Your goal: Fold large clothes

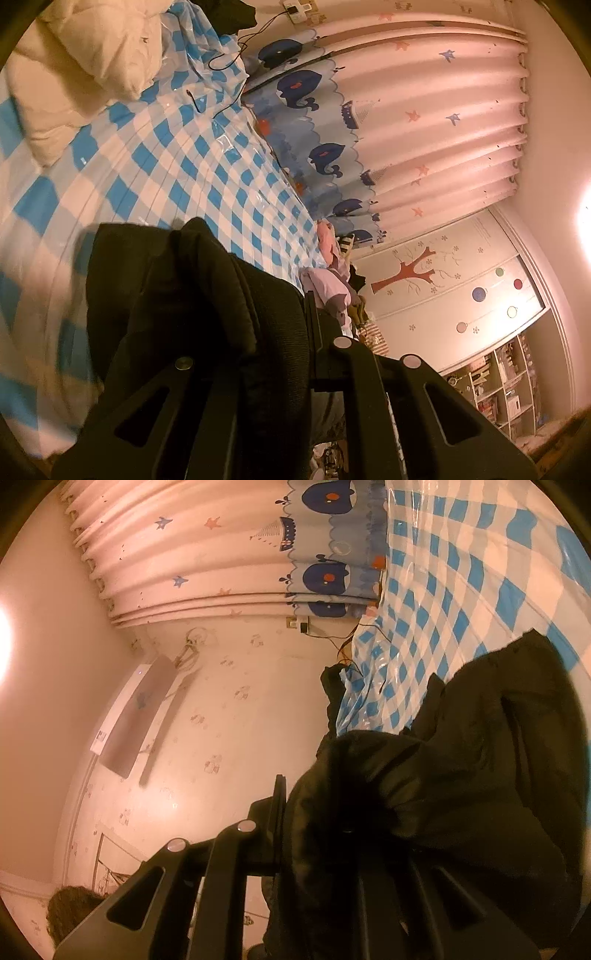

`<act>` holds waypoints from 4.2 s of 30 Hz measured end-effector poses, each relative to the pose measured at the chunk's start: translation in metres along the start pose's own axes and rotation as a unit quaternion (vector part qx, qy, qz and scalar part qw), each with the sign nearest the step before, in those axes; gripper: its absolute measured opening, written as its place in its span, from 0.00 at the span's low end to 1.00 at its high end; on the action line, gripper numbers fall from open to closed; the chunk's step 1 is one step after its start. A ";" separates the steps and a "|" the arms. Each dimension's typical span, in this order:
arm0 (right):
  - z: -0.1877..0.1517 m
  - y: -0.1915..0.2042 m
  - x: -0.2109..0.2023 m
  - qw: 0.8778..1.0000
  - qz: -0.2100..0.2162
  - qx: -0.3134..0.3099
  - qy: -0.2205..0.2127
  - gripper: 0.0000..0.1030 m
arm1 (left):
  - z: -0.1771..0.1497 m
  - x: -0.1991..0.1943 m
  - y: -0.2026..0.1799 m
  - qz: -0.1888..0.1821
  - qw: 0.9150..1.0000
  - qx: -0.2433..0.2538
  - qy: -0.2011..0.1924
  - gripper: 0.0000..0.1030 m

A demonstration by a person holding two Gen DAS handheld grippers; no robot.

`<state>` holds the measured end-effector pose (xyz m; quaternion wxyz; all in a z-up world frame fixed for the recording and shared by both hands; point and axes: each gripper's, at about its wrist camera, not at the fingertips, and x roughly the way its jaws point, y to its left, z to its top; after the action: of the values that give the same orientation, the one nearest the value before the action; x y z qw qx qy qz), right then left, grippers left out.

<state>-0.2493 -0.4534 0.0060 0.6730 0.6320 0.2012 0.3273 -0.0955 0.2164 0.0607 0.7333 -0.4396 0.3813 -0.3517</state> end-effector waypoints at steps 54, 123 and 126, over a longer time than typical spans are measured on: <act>0.087 -0.066 0.039 0.991 -0.050 0.119 -0.038 0.87 | 0.073 0.129 0.089 0.102 0.984 -0.145 -0.017 0.64; 0.040 -0.027 0.169 0.840 -0.432 -0.324 0.054 0.91 | -0.017 0.158 0.007 0.162 0.965 0.204 -0.035 0.84; 0.065 -0.021 0.187 0.828 -0.454 -0.328 0.025 0.91 | 0.013 0.170 0.003 0.175 0.963 0.191 -0.073 0.85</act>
<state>-0.0685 -0.3697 0.0196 0.9082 0.2028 0.3630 0.0470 -0.0056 0.0782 0.0192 0.8797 -0.2425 0.3233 -0.2506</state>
